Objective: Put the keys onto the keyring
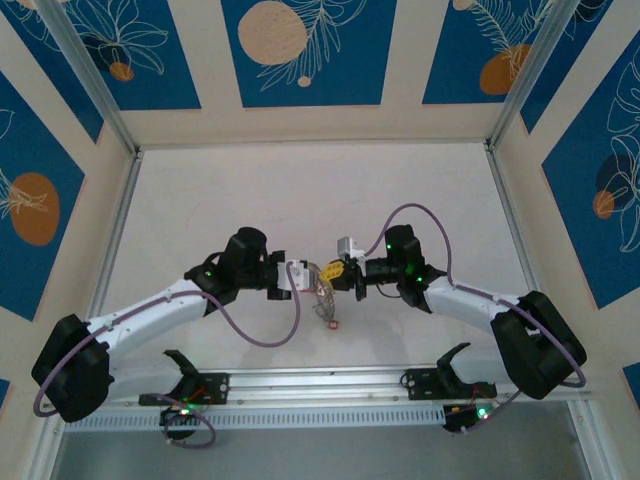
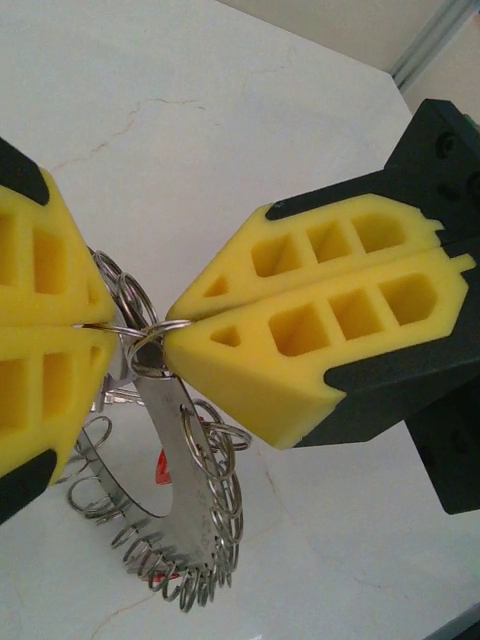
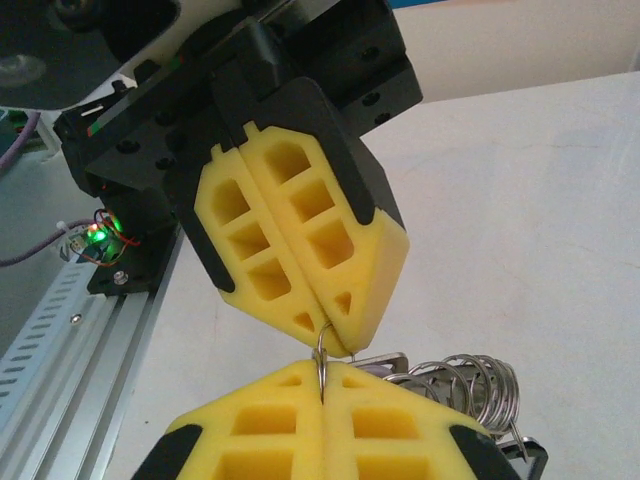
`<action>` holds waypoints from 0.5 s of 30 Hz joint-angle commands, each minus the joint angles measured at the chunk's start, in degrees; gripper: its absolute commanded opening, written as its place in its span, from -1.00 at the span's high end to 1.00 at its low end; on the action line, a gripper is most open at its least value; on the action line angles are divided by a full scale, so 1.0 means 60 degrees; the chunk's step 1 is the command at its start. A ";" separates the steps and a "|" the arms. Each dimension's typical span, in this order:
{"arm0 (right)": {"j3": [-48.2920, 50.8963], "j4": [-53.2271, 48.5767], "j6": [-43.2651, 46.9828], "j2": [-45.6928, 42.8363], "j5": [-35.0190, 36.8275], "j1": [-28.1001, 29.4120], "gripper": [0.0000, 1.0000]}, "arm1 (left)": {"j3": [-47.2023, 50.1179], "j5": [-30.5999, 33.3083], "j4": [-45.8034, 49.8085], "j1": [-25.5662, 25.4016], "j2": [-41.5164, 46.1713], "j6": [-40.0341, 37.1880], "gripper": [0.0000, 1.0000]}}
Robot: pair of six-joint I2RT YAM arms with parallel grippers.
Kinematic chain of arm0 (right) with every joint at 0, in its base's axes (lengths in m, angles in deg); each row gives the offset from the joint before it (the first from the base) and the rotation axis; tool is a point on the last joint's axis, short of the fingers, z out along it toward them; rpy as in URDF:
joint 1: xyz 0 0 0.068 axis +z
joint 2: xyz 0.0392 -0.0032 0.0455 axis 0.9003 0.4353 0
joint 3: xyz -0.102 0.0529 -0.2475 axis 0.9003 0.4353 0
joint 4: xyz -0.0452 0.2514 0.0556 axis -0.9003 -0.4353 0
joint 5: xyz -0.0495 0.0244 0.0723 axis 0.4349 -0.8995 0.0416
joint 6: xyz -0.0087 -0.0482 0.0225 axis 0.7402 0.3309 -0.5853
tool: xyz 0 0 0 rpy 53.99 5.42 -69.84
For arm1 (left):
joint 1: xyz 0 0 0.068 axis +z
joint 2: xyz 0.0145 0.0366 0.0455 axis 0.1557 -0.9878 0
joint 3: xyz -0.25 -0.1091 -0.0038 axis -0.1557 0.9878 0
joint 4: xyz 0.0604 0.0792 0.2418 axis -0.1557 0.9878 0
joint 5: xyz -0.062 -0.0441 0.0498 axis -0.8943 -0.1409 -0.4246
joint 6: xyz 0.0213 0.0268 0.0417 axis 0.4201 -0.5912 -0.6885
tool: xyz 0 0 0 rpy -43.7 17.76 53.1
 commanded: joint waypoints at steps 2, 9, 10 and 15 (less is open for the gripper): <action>0.0052 0.1224 -0.0839 -0.0001 -0.0005 -0.0101 1.00 | 0.0045 0.0329 0.0282 -0.0182 -0.0054 -0.0497 1.00; 0.0196 0.2021 -0.1880 0.0187 0.0723 -0.0146 1.00 | 0.0477 0.1470 0.0009 -0.0836 -0.0025 -0.0687 1.00; 0.0213 0.2120 -0.2047 0.0209 0.0878 -0.0146 1.00 | 0.0540 0.1589 -0.0100 -0.0912 0.0003 -0.0651 1.00; 0.0578 0.3053 -0.3108 0.0410 0.1983 0.0000 1.00 | 0.0793 0.1786 -0.0865 -0.1265 0.0188 0.0045 1.00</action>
